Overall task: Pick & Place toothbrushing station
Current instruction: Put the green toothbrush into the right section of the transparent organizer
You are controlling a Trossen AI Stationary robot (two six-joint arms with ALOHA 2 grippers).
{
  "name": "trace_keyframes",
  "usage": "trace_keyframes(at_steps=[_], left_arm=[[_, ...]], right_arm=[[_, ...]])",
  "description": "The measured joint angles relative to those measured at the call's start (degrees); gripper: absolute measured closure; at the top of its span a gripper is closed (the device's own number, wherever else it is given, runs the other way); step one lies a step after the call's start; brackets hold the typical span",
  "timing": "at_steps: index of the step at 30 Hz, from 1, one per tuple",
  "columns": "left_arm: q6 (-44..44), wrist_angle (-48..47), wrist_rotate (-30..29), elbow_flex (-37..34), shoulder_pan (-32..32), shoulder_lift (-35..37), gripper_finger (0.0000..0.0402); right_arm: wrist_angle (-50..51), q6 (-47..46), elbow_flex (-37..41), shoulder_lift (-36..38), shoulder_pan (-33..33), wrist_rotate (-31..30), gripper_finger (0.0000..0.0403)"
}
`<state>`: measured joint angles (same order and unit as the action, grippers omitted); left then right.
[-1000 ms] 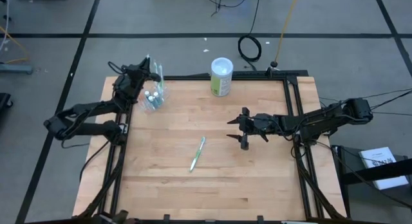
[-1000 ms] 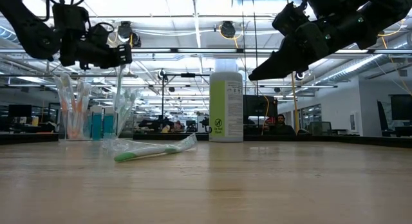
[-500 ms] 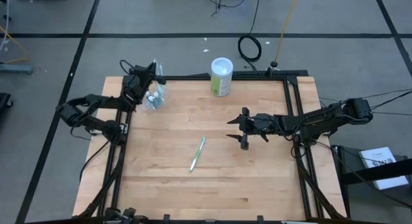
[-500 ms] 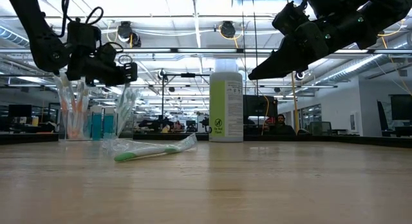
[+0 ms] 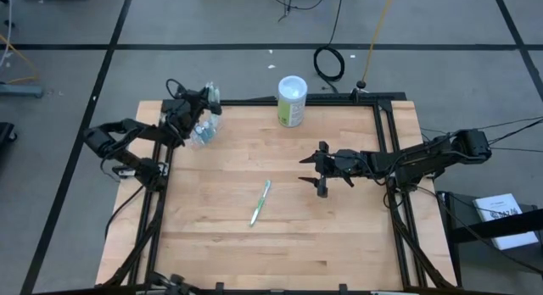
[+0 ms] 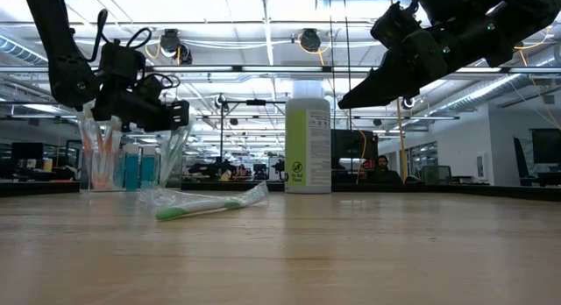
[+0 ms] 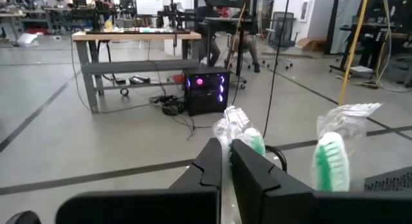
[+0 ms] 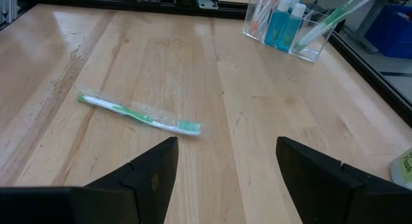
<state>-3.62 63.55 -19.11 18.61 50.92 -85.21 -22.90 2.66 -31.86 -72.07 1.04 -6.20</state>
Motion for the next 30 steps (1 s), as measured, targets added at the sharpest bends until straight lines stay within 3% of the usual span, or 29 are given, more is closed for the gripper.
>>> trace_keyframes(at_steps=[8,22,30], left_arm=[[-3.39,-0.26,0.81,0.0,-0.81,0.11,0.0372],[-1.7,1.5,0.04,-0.04,-3.85,0.21,0.022],[4.62,0.76,-0.61,-0.04,-9.74,6.28,0.0182]], right_arm=[[0.0,0.0,0.0,0.0,0.0,-0.02,0.0149],[0.0,0.2,0.0,0.0,0.0,-0.02,0.0149],[0.03,0.22,0.0,0.0,-0.2,0.01,0.0149]])
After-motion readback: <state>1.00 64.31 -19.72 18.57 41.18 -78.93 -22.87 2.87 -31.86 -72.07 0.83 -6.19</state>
